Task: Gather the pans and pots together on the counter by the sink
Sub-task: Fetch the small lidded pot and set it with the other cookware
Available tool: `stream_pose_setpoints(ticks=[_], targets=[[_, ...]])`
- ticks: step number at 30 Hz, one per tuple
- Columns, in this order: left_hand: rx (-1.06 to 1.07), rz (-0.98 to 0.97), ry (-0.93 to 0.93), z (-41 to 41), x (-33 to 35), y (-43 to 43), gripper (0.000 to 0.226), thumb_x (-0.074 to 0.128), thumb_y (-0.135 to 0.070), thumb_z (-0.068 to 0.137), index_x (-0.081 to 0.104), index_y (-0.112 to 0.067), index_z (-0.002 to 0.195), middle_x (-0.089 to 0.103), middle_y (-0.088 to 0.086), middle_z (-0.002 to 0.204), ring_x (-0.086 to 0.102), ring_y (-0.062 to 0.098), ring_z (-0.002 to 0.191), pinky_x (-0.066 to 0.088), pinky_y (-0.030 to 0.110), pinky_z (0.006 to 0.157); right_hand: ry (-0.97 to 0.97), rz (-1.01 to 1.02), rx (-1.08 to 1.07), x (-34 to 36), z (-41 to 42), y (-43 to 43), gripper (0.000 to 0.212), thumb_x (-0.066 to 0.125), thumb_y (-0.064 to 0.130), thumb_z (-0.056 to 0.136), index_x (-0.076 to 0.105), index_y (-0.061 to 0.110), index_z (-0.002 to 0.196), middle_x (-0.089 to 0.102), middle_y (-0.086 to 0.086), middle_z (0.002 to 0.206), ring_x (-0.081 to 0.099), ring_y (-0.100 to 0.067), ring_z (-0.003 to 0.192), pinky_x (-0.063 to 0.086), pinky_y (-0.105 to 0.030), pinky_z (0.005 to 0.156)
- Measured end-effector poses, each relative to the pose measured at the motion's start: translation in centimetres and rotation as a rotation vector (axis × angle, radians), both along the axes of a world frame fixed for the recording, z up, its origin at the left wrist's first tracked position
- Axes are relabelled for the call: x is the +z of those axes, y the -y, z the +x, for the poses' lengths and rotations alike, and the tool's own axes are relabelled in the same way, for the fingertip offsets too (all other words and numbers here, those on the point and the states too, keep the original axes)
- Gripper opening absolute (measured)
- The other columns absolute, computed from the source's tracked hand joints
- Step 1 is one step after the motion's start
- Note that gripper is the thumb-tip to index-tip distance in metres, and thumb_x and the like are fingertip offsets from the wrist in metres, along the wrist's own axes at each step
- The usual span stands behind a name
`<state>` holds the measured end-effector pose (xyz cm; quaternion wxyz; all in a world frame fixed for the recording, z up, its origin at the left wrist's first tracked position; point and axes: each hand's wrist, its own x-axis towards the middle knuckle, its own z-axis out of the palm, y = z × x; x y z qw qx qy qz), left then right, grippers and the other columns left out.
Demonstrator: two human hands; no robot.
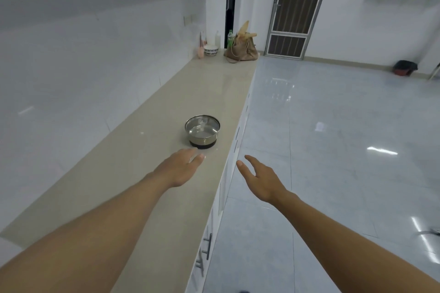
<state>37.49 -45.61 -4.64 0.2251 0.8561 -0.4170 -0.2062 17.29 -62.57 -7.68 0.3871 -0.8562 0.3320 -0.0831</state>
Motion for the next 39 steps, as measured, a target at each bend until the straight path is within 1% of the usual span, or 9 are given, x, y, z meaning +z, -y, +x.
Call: stream_pose_setpoints(ticks=[3,8,11,15,19,24,32,37,39], targets=[[0.042,0.016,-0.007,2.2,-0.6,2.0,0.061,0.028,-0.062,0.096,0.044,-0.027,0.144,0.044,-0.002,0.15,0.039,0.019,0.14,0.031,0.045,0.115,0.013,-0.011,0.004,-0.6,2.9,2.7,0.107,0.017,0.095,0.071,0.031,0.029,0.154,0.036,0.002,0.159,0.035,-0.024,0.145,0.029,-0.044,0.117],[0.096,-0.037,-0.017,6.6,-1.2,6.3,0.046,0.03,-0.057,0.095,0.056,-0.027,0.118,0.059,-0.005,0.124,0.054,0.019,0.117,0.044,0.047,0.102,0.04,-0.005,0.044,-2.3,8.7,7.7,0.103,0.02,0.094,0.074,0.032,0.029,0.153,0.038,0.003,0.158,0.036,-0.023,0.145,0.03,-0.042,0.115],[0.141,-0.07,-0.026,9.4,-2.0,9.0,0.04,0.031,-0.056,0.095,0.055,-0.035,0.12,0.057,-0.008,0.123,0.051,0.016,0.119,0.042,0.045,0.104,0.069,0.008,0.072,-3.1,12.4,10.8,0.093,0.027,0.087,0.082,0.036,0.027,0.152,0.042,0.003,0.156,0.039,-0.02,0.142,0.031,-0.036,0.113],[0.216,-0.089,0.013,13.2,-3.8,12.4,0.04,0.032,-0.053,0.097,0.055,-0.026,0.116,0.058,-0.004,0.123,0.05,0.019,0.12,0.042,0.046,0.103,0.113,0.026,0.112,-4.2,17.2,13.9,0.084,0.034,0.08,0.087,0.042,0.024,0.149,0.047,0.005,0.151,0.043,-0.016,0.138,0.032,-0.025,0.104],[0.312,-0.143,0.019,16.3,-7.0,15.5,0.044,0.036,-0.052,0.096,0.053,-0.027,0.129,0.055,-0.005,0.132,0.047,0.015,0.126,0.041,0.044,0.107,0.164,0.034,0.134,-5.9,22.0,16.6,0.06,0.044,0.068,0.093,0.053,0.028,0.138,0.055,0.034,0.122,0.05,-0.004,0.124,0.033,-0.004,0.089],[0.442,-0.227,0.013,19.2,-10.9,18.7,0.045,0.041,-0.042,0.098,0.053,-0.018,0.134,0.052,0.005,0.137,0.044,0.02,0.13,0.037,0.041,0.11,0.135,0.019,0.195,-9.4,28.1,19.5,0.057,0.045,0.057,0.098,0.05,0.021,0.142,0.056,0.005,0.139,0.046,-0.009,0.13,0.04,-0.032,0.109],[0.576,-0.353,-0.082,21.4,-16.4,22.0,0.041,0.045,-0.024,0.103,0.05,-0.013,0.142,0.045,0.01,0.141,0.039,0.011,0.132,0.021,0.011,0.107,0.151,0.039,0.157,-13.4,33.8,20.4,0.041,0.053,0.032,0.1,0.054,0.021,0.139,0.053,-0.002,0.138,0.045,-0.012,0.129,0.032,-0.018,0.101],[0.619,-0.361,-0.061,21.4,-18.4,22.5,0.043,0.041,-0.027,0.103,0.044,-0.021,0.146,0.046,0.006,0.118,0.041,0.008,0.115,0.022,0.007,0.096,0.211,0.14,0.064,-14.4,34.7,20.1,0.038,0.055,0.033,0.098,0.06,0.028,0.136,0.061,-0.002,0.121,0.054,-0.011,0.114,0.041,-0.025,0.101],[0.619,-0.331,-0.064,21.5,-18.6,22.5,0.045,0.04,-0.032,0.104,0.041,-0.024,0.148,0.045,0.006,0.114,0.043,0.008,0.109,0.023,0.007,0.093,0.229,0.154,0.038,-14.5,34.8,19.9,0.037,0.056,0.034,0.098,0.061,0.029,0.134,0.061,0.0,0.115,0.056,-0.01,0.108,0.041,-0.02,0.097]])
